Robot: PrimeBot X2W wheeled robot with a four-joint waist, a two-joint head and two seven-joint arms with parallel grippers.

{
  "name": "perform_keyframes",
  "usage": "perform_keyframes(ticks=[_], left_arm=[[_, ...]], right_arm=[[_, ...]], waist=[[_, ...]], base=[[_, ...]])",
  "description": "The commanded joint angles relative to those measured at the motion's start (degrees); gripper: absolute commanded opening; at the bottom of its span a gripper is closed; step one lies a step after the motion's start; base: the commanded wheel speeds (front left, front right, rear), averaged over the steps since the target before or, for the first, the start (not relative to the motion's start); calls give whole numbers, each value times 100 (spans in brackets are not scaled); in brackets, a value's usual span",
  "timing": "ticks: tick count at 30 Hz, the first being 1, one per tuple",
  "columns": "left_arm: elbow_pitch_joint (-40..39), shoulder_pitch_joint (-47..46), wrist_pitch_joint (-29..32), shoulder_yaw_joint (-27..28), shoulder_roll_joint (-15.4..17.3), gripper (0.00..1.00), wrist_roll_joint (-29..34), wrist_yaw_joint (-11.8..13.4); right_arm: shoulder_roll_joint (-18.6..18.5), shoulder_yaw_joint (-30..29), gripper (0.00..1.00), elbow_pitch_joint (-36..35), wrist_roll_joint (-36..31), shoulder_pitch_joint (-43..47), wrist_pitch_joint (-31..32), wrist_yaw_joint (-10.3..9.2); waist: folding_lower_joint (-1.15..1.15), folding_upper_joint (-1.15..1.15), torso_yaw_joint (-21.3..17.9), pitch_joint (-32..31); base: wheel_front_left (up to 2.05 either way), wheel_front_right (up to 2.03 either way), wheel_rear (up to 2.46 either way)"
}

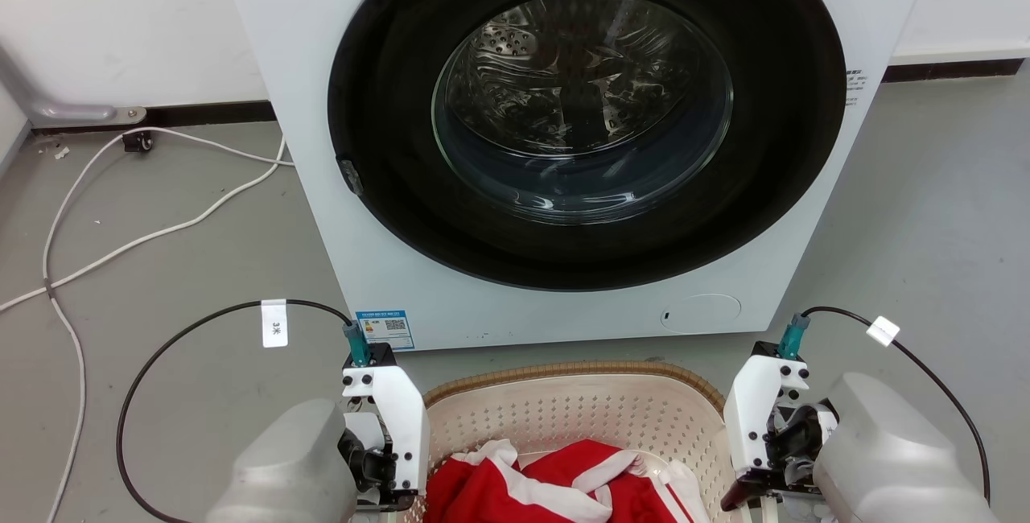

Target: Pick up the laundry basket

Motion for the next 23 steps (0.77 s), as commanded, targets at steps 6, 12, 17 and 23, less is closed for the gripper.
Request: perform_keyframes(ticks=[6, 12, 17, 23], left_arm=[[-64, -55, -57, -33, -206, 0, -93, -77], [-61, -70, -89, -52, -207, 0, -120, -78], [-60, -82, -119, -73, -208, 0, -137, -78], [-61, -94, -168, -98, -210, 0, -154, -78]], right_arm=[[199, -49, 0, -50, 52, 38, -10, 16], [205, -38, 0, -50, 70, 37, 2, 17], [210, -33, 0, -50, 106, 27, 0, 17], [214, -4, 0, -50, 131, 28, -6, 17]], waist=[[0, 0, 11, 9], [0, 0, 16, 17], [0, 0, 16, 30], [0, 0, 22, 44]], base=[[0, 0, 0], [0, 0, 0], [0, 0, 0], [0, 0, 0]])
